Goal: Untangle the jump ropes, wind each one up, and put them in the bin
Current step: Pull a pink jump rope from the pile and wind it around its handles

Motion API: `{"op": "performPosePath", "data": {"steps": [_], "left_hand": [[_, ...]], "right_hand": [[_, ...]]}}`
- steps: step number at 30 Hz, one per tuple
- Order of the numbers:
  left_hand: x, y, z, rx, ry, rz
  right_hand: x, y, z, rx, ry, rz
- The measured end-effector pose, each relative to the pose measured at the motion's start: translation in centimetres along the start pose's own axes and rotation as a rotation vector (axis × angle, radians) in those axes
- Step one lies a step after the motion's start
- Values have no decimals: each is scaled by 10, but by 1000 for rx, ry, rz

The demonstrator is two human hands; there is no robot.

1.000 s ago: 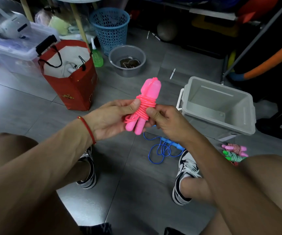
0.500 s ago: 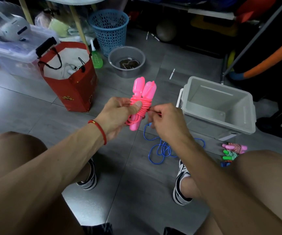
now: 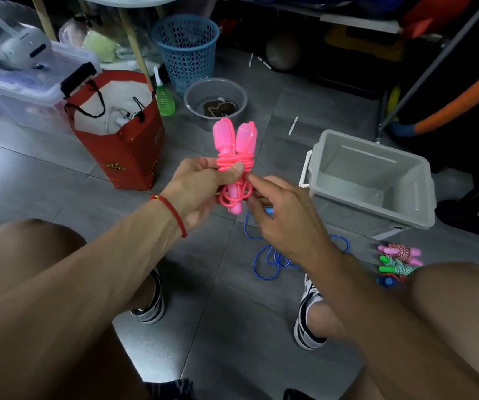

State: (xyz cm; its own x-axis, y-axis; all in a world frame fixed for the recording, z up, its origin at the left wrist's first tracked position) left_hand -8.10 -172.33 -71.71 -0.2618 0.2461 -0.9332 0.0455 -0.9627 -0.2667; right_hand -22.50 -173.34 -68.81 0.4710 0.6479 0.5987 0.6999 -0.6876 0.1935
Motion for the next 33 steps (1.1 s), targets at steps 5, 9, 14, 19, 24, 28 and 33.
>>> {"op": "performPosePath", "data": {"steps": [5, 9, 14, 19, 24, 28, 33], "left_hand": [[4, -5, 8, 23, -20, -26], [5, -6, 12, 13, -40, -57], [6, -6, 11, 16, -94, -100], [5, -5, 8, -8, -101, -131], [6, -6, 1, -45, -102, -162], [10, -9, -1, -70, -115, -185], [10, -11, -1, -91, -95, -161]], "right_hand": [[-10, 1, -7, -112, -19, -36], [-11, 1, -10, -232, 54, 43], [-8, 0, -9, -240, 134, 29], [-1, -4, -7, -219, 7, -72], [2, -6, 0, -147, -56, -209], [-1, -6, 5, -28, -111, -228], [-2, -4, 7, -26, -87, -171]]}}
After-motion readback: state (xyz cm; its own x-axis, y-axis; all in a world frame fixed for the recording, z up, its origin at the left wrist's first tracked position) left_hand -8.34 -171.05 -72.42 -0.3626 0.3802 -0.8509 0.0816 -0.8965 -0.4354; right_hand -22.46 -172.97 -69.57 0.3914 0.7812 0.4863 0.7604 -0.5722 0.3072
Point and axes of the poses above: each hand's wrist, its own y-axis towards the middle knuckle, its own z-axis out of the palm, x = y × z, the point moved 6 cm from there along y, towards the middle knuckle, and after that the axes turned 9 degrees about x, right-handed, at the moved point
